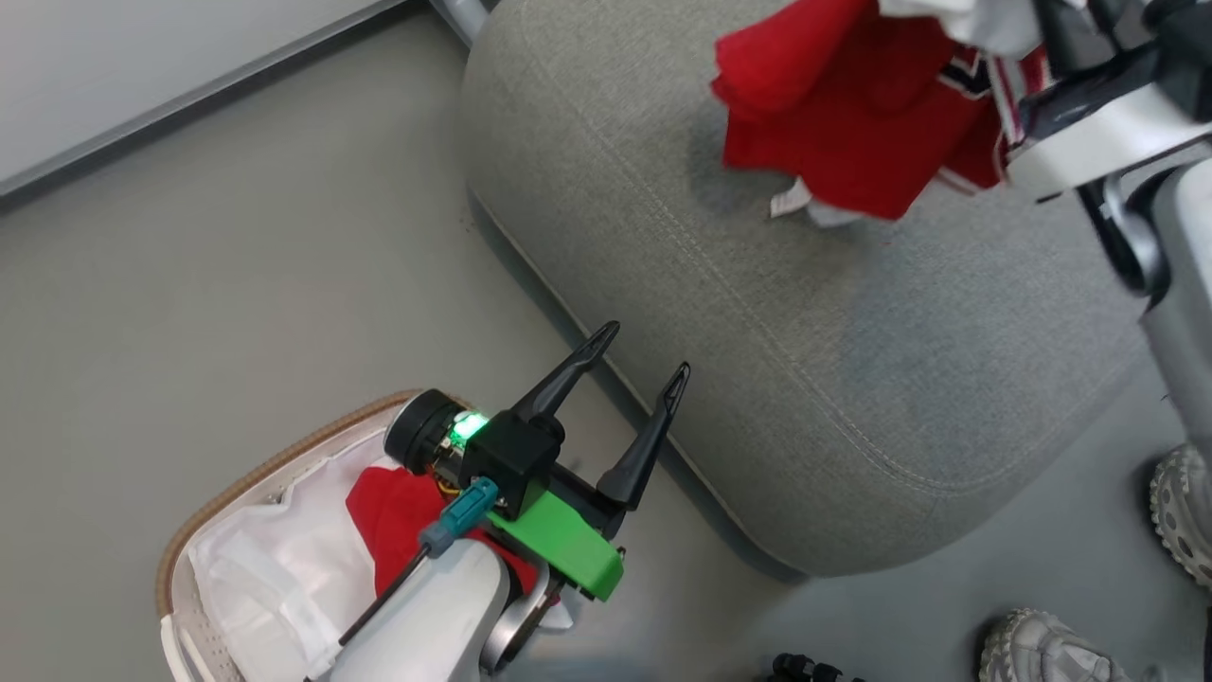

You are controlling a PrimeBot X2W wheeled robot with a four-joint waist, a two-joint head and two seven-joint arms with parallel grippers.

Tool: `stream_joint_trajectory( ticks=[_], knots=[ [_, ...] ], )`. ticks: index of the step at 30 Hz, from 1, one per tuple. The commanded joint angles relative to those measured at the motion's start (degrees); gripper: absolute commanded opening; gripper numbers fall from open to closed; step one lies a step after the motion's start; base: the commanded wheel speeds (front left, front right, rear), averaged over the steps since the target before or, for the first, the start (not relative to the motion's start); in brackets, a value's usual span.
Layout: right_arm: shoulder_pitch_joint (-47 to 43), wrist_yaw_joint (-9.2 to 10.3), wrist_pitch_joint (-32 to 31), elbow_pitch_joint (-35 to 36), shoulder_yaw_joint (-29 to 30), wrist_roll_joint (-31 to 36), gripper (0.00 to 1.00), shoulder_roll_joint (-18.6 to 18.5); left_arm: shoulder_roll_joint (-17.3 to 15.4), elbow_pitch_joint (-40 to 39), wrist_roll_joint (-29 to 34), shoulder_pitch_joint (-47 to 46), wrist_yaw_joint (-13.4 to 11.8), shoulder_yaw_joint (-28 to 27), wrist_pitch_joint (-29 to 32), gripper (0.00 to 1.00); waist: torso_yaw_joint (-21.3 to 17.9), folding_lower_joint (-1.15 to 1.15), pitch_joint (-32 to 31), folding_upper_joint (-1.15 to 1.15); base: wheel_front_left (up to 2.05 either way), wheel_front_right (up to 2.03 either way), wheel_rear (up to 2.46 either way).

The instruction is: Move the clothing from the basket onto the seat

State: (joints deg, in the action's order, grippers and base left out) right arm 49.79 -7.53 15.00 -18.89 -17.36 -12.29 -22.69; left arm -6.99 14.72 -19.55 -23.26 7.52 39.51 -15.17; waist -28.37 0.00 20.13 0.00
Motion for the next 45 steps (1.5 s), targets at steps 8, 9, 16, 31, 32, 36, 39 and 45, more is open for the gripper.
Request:
stream_joint_trajectory(
  ticks=[8, 9, 16, 31, 32, 36, 39, 45],
  knots=[
    [10.1, 0.08, 0.3, -7.9, 5.0, 1.5, 0.0, -4.4, -1.1, -0.2, 1.2, -4.6, -0.1, 0.5, 0.0, 1.0, 8.8, 0.0, 10.3, 0.0, 0.0, 0.0, 0.0],
    [10.9, 0.08, 0.3, -8.9, 5.5, 1.5, 0.0, -4.7, -1.1, -0.3, 1.2, -5.0, -0.1, 0.6, 0.0, 1.0, 9.5, 0.0, 11.1, 0.0, 0.0, 0.0, 0.0],
    [11.2, 0.08, 0.3, -13.2, 10.0, 1.6, 0.0, -4.6, -0.8, -0.2, 1.7, -7.4, -0.1, 1.5, 0.0, 1.0, 13.5, 0.0, 15.3, 0.0, 0.0, 0.0, 0.0],
    [0.8, 0.08, 0.3, -25.5, 23.4, 6.0, 0.48, -0.2, -1.1, 0.8, 1.9, -6.2, -0.1, -0.3, 0.0, 1.0, 16.5, 0.0, 16.1, 0.0, 0.0, 0.0, 0.0],
    [-0.2, 0.09, 0.3, -25.6, 24.0, 6.5, 1.0, 0.3, -1.1, 1.0, 1.7, -5.8, -0.1, -0.6, 0.0, 1.0, 16.4, 0.0, 15.4, 0.0, 0.0, 0.0, 0.0],
    [-4.5, 0.09, 0.3, -24.9, 25.7, 7.4, 1.0, 2.0, -0.8, 1.6, 1.3, -4.4, -0.1, -1.8, 0.0, 1.0, 15.9, 0.0, 12.2, 0.0, 0.0, 0.0, 0.0],
    [-8.2, 0.08, 0.3, -24.1, 27.1, 7.0, 1.0, 3.3, -0.5, 2.1, 1.0, -3.0, -0.1, -2.8, 0.0, 1.0, 15.6, 0.0, 9.5, 0.0, 0.0, 0.0, 0.0],
    [-16.2, 0.08, 0.3, -21.6, 26.8, 6.7, 1.0, 6.1, -0.1, 2.9, 0.9, 0.4, -0.1, -6.6, 0.0, 1.0, 14.8, 0.0, 4.4, 0.0, 0.0, 0.0, 0.0]
  ],
)
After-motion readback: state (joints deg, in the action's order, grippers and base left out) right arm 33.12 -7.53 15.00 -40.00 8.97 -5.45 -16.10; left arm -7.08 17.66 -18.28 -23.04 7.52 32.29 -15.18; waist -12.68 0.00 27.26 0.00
